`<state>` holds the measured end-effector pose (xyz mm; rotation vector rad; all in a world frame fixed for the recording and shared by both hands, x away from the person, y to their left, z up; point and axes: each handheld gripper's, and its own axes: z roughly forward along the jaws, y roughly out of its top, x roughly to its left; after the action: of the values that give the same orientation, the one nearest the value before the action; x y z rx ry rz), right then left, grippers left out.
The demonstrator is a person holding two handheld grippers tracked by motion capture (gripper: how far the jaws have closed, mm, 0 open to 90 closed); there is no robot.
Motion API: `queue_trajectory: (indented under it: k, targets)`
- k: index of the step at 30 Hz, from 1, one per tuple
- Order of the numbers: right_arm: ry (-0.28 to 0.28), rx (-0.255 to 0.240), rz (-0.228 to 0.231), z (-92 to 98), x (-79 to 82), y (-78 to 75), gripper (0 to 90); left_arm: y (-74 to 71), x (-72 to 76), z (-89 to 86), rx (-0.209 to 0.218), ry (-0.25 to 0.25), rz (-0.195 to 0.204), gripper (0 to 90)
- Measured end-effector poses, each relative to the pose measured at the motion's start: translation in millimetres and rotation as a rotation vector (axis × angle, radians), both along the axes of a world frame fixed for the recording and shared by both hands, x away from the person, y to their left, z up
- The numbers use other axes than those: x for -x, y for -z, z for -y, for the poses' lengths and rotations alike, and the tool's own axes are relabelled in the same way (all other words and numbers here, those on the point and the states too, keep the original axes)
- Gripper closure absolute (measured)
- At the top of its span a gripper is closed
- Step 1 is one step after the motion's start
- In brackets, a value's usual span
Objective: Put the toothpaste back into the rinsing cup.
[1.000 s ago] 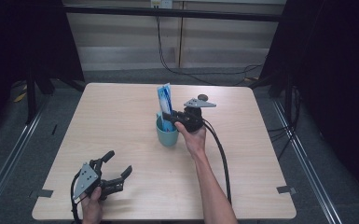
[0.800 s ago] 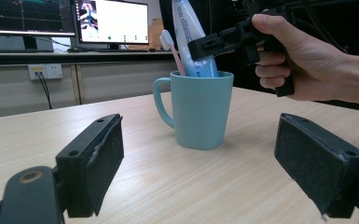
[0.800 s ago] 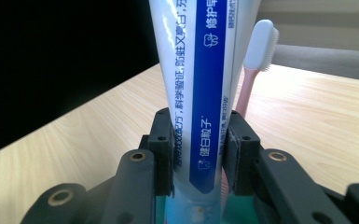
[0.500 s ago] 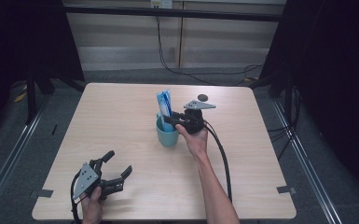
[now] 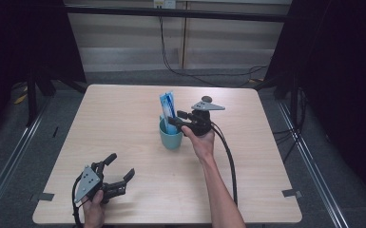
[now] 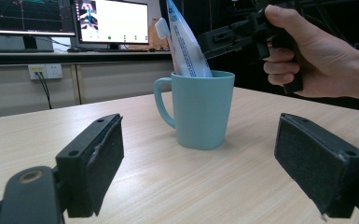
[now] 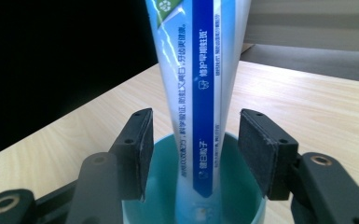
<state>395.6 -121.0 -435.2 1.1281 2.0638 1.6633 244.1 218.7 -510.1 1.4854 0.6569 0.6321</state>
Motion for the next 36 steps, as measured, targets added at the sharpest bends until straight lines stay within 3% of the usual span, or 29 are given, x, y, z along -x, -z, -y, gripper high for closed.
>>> queue_trajectory:
  k: [6, 15, 27, 36]
  targets:
    - [0.02, -0.026, -0.002, 6.1, 6.5, -6.1, 27.3, 0.0, 0.1, 0.0, 0.0, 0.0, 0.0, 15.6]
    - [0.054, -0.026, 0.0, 16.1, 15.7, -13.1, 16.4, 0.0, 0.0, 0.0, 0.0, 0.0, 0.0, 15.6]
    - [0.085, 0.001, -0.001, 28.0, 28.8, -23.1, 14.1, 0.0, 0.2, 0.4, -0.002, -0.013, -0.001, 15.6]
    - [0.107, -0.012, 0.011, 43.3, 41.9, -17.5, 14.0, 0.0, 0.2, 0.5, 0.0, -0.013, -0.001, 15.7]
